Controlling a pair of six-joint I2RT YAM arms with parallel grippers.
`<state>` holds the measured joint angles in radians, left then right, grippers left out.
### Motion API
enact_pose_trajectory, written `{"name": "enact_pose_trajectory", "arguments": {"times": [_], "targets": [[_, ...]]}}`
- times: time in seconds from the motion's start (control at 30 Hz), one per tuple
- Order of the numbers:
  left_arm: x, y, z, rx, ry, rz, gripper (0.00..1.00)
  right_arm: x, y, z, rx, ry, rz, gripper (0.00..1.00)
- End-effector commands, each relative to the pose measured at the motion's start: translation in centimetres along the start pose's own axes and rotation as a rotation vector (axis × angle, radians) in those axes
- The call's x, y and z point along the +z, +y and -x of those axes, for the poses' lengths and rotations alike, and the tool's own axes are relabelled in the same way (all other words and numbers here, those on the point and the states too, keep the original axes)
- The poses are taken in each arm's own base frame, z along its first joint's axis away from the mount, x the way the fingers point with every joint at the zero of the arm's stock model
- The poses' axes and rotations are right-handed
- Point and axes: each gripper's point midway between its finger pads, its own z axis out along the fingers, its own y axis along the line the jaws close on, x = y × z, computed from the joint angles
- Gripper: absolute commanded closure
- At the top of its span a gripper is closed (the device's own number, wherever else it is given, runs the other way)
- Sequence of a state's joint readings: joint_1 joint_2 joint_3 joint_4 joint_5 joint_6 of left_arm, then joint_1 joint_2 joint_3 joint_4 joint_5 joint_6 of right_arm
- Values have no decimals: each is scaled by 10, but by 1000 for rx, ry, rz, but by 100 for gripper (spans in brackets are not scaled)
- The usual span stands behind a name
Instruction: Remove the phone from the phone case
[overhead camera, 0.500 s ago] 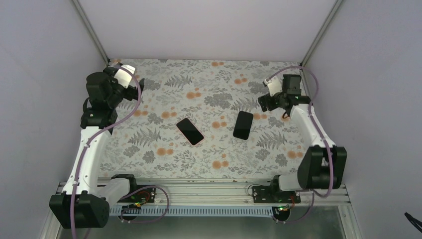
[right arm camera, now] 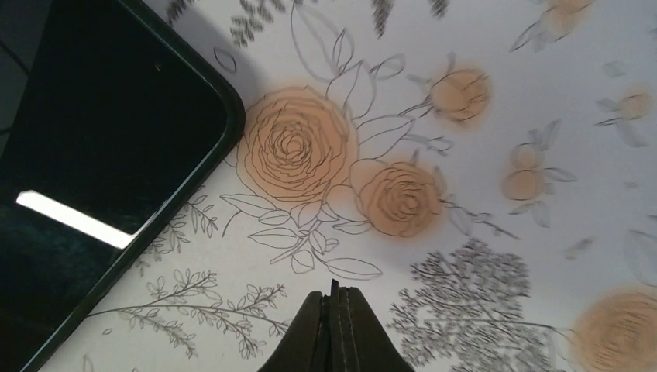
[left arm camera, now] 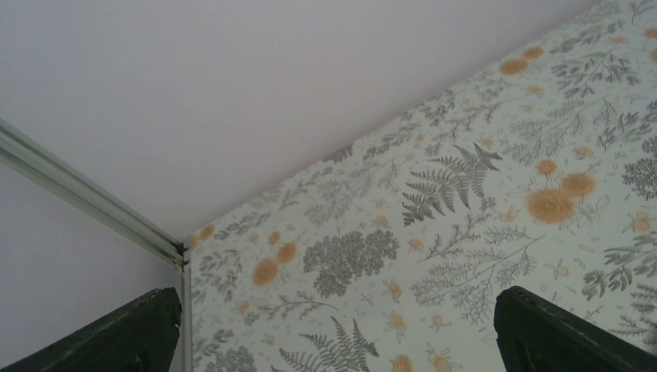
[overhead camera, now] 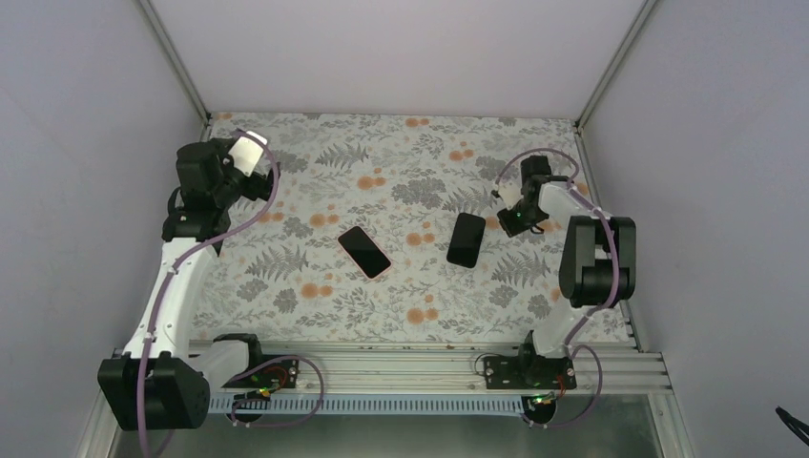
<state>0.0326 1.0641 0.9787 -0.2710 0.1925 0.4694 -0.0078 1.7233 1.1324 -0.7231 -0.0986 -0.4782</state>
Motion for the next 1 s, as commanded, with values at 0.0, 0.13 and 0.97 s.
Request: {"name": "enact_pose_trajectory", "arguments": {"times": [0.0,0.13,0.97], "targets": [[5,-3,-16,10,36,-6,0,19,12,-7,8,65,77,96],[7,-5,-26,10,54,1,0,31,18,-4,-9,72,76,96],[-3,-9,-31,19,61,6,0,63,167,78,-305,135,294,96]]}}
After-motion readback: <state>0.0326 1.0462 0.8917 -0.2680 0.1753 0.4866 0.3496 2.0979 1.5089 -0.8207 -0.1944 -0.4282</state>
